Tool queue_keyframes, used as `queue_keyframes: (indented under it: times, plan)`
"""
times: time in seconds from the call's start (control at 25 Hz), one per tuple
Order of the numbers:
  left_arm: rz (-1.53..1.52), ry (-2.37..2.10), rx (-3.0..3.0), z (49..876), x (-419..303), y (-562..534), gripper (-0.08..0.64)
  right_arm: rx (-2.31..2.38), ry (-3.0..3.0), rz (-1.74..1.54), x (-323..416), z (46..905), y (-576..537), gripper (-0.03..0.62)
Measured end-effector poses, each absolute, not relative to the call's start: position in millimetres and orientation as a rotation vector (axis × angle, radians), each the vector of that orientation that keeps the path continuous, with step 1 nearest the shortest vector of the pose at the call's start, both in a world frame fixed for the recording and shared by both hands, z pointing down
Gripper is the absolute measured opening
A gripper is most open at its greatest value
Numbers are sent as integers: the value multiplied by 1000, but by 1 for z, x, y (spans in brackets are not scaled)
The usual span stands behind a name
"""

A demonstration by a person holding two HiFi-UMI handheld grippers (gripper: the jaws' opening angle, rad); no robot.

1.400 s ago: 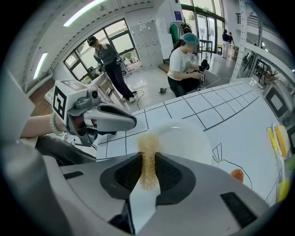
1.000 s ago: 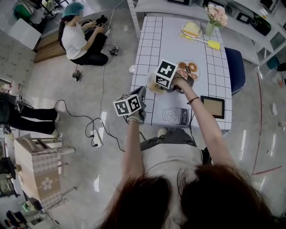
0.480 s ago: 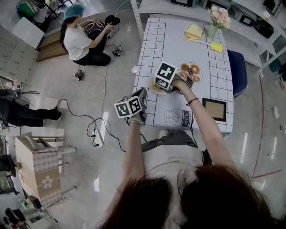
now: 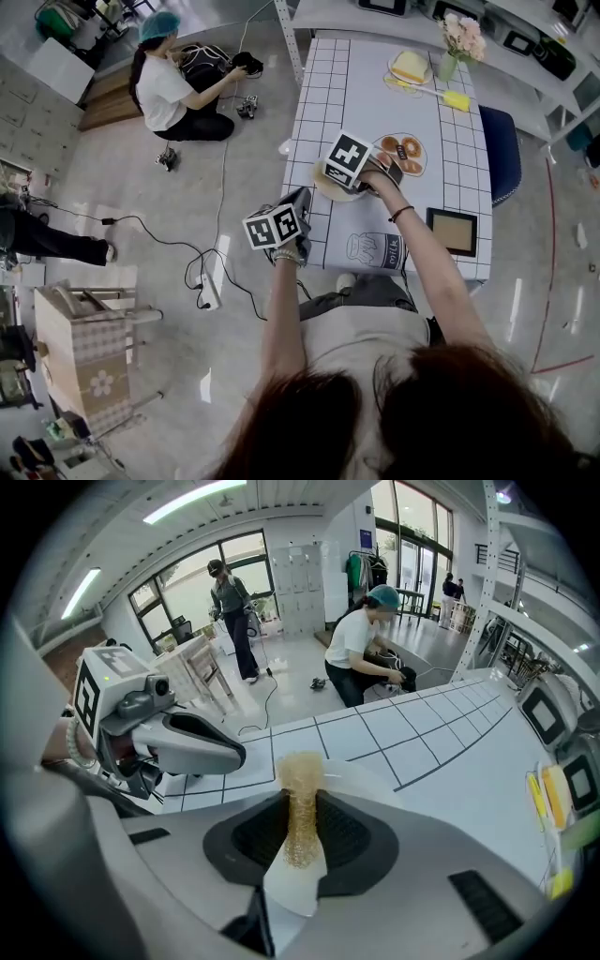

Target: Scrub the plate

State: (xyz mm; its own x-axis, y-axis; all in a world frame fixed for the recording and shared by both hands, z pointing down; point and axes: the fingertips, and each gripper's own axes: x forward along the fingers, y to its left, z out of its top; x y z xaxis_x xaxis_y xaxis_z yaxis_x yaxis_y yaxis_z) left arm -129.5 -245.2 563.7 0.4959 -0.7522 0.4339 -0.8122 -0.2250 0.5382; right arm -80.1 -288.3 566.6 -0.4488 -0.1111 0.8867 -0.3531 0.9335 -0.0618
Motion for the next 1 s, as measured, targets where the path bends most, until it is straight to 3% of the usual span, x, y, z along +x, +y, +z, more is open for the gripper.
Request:
queue_keyframes:
  times: [1.0]
  plan:
    - [68, -1341, 2085, 536, -140, -253, 11, 520, -2213, 267, -73, 558, -293, 78]
